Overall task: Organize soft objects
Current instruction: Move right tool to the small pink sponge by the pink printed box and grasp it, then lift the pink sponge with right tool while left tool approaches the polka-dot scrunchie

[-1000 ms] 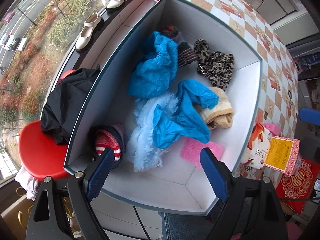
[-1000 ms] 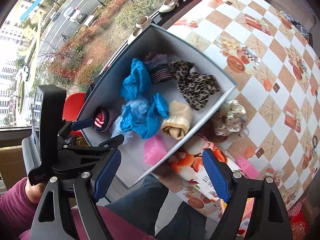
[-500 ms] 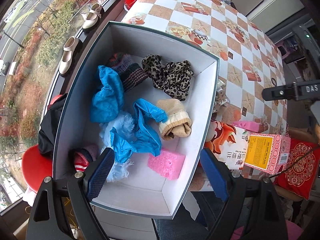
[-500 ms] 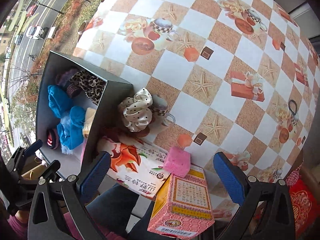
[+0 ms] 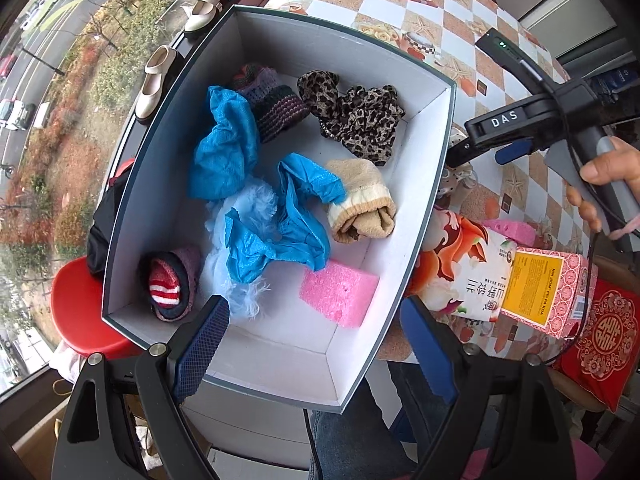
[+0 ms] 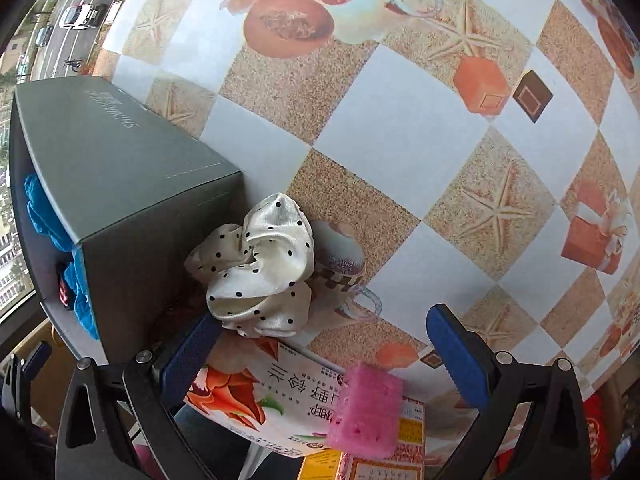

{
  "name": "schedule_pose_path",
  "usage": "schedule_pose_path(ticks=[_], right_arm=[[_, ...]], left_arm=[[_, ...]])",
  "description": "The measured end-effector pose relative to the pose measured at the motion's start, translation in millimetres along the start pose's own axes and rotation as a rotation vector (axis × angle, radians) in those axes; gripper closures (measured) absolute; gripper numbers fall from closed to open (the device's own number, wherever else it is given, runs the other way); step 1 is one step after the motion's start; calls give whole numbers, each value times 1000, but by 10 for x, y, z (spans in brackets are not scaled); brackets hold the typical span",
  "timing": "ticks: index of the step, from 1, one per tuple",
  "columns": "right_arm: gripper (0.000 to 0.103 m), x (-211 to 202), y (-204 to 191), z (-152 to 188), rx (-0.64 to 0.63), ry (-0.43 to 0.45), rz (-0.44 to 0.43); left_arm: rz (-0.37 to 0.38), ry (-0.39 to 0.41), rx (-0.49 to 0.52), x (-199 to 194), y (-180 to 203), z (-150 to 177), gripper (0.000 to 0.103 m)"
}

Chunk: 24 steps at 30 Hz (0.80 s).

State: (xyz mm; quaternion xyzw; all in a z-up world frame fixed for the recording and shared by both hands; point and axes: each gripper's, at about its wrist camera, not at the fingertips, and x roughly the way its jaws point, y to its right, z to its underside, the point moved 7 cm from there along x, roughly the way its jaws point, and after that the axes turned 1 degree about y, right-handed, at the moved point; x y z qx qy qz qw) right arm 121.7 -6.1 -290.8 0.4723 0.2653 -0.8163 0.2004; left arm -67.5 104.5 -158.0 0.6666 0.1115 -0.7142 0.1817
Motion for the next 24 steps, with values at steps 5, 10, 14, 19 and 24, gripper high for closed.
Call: schedule_pose_path(ticks=[5, 10, 14, 19, 24], right_arm=[[0, -196, 651, -87, 142, 102, 228], [0, -247, 947, 309, 232, 10, 13], [0, -11, 770, 632, 189, -112, -113], [0, 212, 624, 743, 195, -200, -219], [0, 345, 476, 769, 172, -269, -303]], left_arm=[[3, 0, 35, -4, 165, -72, 13], [19, 6, 86, 4, 369, -178, 13], [25, 11, 114, -6, 502, -240, 13], [12, 20, 140, -44, 575, -244, 13], [5, 10, 128, -17, 554, -180, 13]])
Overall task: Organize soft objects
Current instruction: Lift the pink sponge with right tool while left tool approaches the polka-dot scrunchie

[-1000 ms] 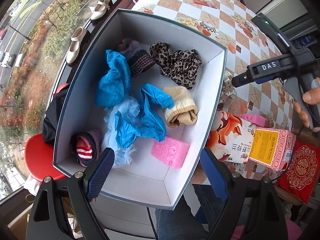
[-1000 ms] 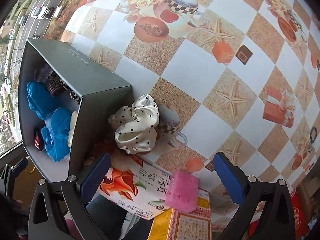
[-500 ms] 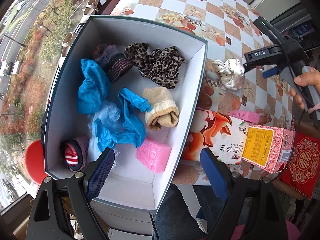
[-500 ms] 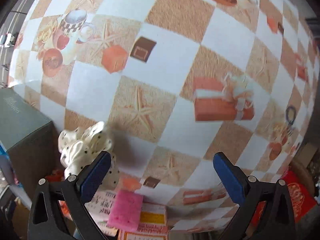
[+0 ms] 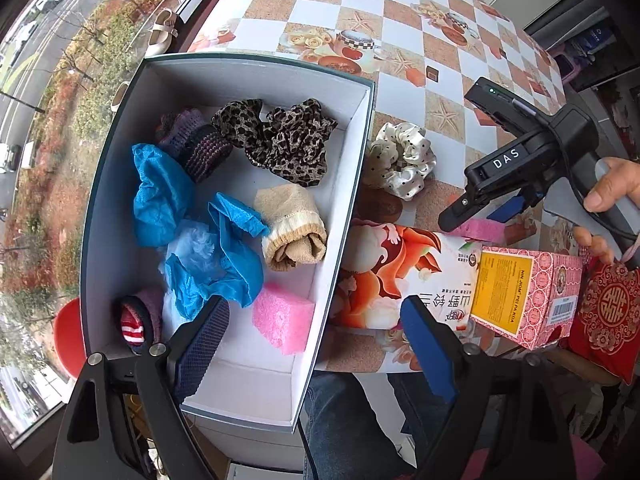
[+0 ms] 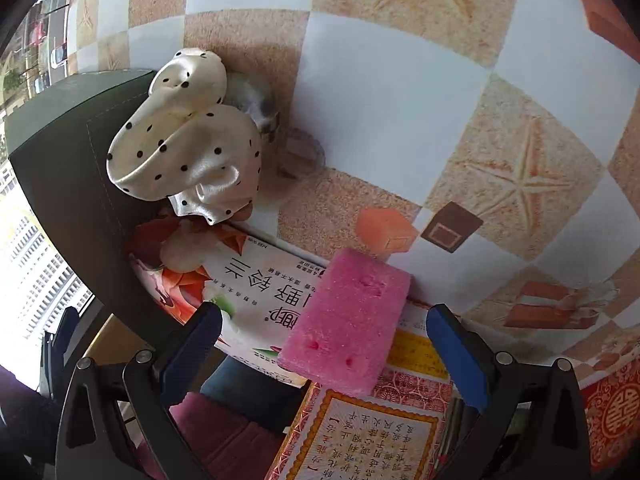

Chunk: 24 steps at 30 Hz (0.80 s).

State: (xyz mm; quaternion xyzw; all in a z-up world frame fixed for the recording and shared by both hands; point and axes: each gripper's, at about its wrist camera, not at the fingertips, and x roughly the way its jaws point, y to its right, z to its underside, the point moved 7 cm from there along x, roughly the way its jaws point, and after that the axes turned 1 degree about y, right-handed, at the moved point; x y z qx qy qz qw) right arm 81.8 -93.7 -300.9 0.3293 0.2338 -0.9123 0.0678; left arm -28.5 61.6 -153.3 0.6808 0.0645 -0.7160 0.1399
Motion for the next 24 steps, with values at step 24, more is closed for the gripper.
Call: schedule_pose_path(ticks=[24], right_arm=[[2, -1061, 853, -18, 80, 454, 410]], left_arm=[[2, 16, 123, 4, 483, -352, 13]])
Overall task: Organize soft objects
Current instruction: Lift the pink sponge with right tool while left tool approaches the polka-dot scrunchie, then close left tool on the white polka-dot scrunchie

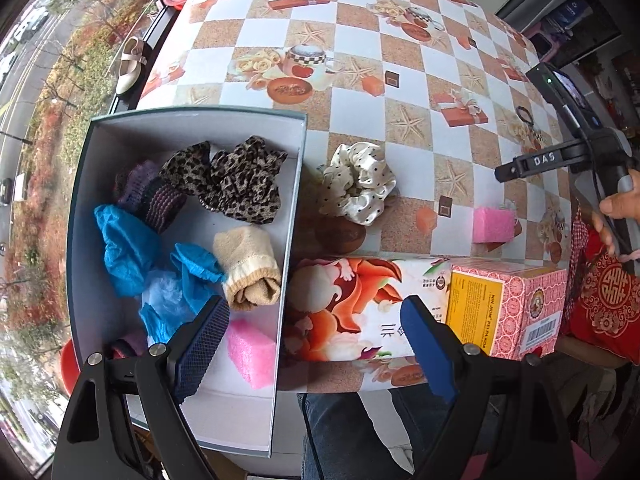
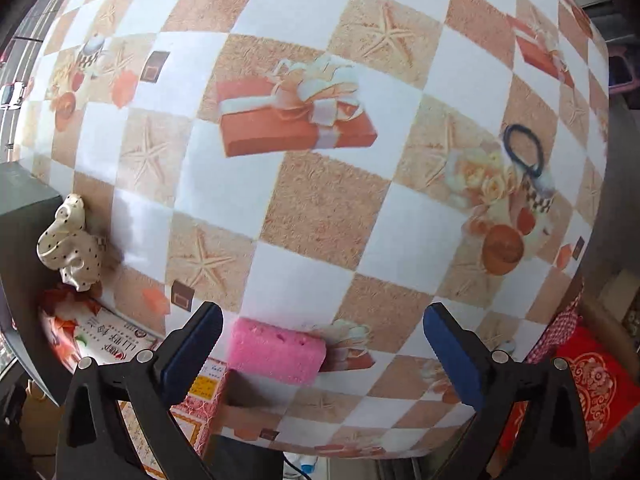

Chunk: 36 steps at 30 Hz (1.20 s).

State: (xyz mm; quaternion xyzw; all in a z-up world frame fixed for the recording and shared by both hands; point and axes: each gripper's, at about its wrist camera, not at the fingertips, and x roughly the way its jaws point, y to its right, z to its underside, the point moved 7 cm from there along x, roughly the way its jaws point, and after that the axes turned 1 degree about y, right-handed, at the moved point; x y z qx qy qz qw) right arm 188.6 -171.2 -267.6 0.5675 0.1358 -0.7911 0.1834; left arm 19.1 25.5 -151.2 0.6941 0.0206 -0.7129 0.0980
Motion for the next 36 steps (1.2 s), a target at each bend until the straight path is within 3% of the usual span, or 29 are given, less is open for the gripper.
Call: schedule_pose_path(ticks=[6, 11, 19, 22, 27, 33, 36], right_arm=[[2, 310, -94, 303, 30, 13, -120], [2, 577, -113, 403, 81, -3, -168], [1, 775, 277, 551, 158, 25, -30], [1, 805, 455, 620, 226, 34, -60], [1, 850, 561, 806, 234, 59, -82], [1, 786, 590, 962, 253, 110, -86], [1, 781, 539, 1021, 261, 134, -77]], left_arm=[[-37, 11, 108, 146, 336, -355, 13], [-99, -10, 204, 456, 623, -638, 13], [-177, -114, 238, 993, 774, -761, 13], [-215, -144, 246, 1126, 760, -777, 13], [-254, -209, 232, 1347, 697, -773, 13], [-245, -231, 220, 1472, 695, -788, 13], [-246, -202, 210, 1428, 670, -820, 13]])
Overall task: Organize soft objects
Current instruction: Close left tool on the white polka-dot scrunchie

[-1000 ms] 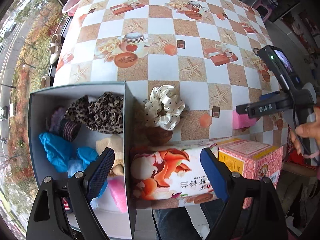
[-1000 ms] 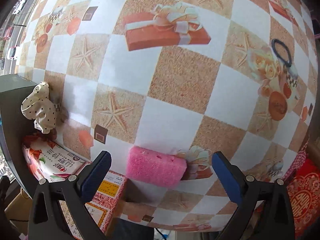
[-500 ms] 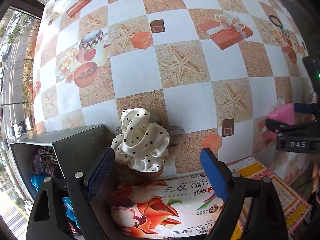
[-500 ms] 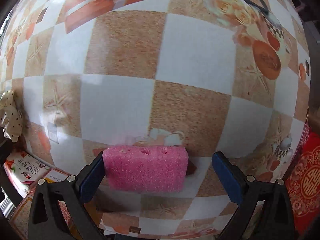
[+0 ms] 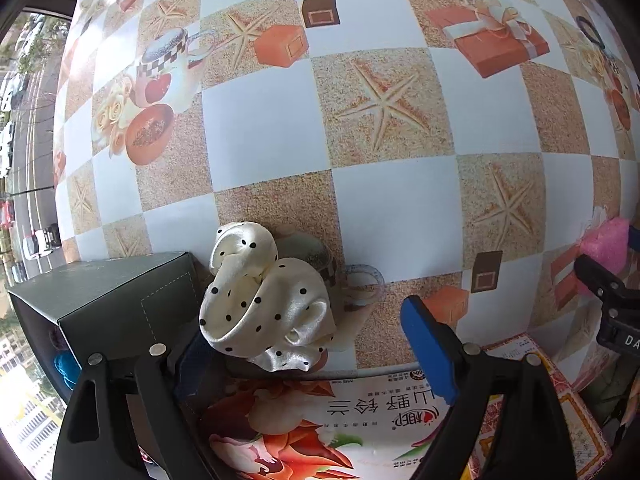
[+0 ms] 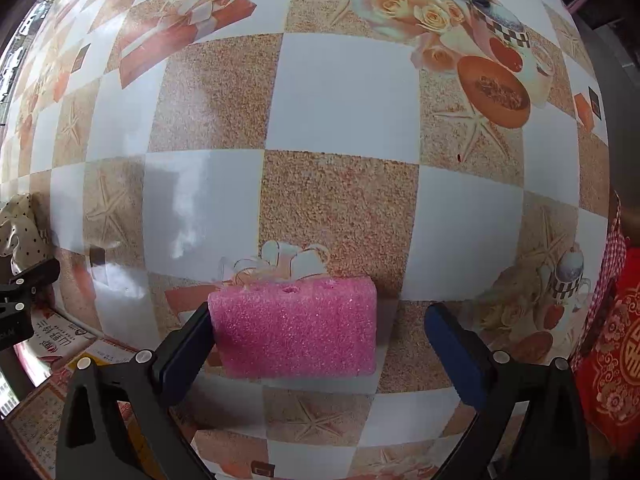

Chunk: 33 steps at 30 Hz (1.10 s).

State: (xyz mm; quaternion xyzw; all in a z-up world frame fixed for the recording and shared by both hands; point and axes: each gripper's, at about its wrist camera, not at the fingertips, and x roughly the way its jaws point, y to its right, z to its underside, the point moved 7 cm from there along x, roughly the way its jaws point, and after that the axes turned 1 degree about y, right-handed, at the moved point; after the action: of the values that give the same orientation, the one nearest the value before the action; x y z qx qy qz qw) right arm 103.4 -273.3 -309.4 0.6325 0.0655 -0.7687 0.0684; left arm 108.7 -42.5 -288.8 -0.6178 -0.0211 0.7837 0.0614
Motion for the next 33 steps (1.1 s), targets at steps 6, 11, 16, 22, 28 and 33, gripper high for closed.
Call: schedule_pose_path(ticks=[6, 11, 16, 22, 28, 33], right_arm=[[0, 133, -136, 149, 0, 14, 20], [0, 152, -149, 189, 14, 31, 12], [0, 209, -65, -72, 19, 25, 9], [0, 117, -32, -153, 18, 30, 10], [0, 81, -36, -150, 20, 34, 11], [0, 67, -35, -153, 27, 40, 10]], left_arm=[[-35, -32, 16, 96, 36, -19, 13], [-5, -24, 52, 139, 195, -64, 14], [14, 22, 95, 49, 468, -104, 16], [145, 43, 135, -109, 736, -138, 22], [76, 166, 96, -530, 560, -202, 22], [15, 134, 40, -403, 295, -130, 22]])
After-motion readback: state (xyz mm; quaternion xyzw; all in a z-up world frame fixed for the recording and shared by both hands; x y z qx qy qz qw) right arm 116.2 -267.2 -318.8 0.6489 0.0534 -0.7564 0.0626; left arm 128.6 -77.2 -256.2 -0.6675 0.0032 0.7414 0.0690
